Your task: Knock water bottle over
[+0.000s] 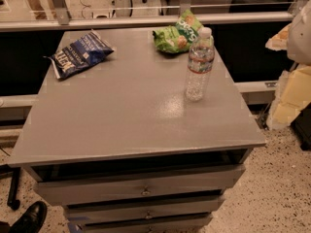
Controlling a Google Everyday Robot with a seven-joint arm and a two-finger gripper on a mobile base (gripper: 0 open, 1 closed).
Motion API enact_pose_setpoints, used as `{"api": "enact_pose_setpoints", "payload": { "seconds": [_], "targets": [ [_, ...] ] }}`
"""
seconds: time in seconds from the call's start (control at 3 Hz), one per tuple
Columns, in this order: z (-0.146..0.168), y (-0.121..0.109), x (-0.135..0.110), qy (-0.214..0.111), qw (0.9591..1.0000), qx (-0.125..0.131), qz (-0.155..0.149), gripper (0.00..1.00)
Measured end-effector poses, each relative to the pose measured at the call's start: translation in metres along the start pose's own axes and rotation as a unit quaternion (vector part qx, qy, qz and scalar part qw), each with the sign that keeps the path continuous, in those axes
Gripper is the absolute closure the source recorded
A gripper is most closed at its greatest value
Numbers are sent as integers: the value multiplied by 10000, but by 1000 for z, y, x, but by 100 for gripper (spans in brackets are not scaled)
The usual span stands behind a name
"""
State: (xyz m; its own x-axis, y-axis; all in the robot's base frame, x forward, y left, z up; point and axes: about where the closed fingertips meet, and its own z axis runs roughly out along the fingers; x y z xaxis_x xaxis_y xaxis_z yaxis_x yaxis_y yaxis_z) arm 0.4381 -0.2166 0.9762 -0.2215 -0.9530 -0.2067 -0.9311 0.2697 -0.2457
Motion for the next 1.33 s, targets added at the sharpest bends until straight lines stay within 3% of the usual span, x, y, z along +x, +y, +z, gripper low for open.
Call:
{"api": "enact_pose_setpoints", "payload": {
  "seconds": [0.33,0.67,1.0,1.33],
  "targets": [
    [0,0,0,0,10000,1,0,0],
    [10,-6,1,-250,9995,97,148,0],
    [47,-18,2,-899,9946,211,469,0],
    [79,-38,0,-1526,9848,439,701,0]
  ]
}}
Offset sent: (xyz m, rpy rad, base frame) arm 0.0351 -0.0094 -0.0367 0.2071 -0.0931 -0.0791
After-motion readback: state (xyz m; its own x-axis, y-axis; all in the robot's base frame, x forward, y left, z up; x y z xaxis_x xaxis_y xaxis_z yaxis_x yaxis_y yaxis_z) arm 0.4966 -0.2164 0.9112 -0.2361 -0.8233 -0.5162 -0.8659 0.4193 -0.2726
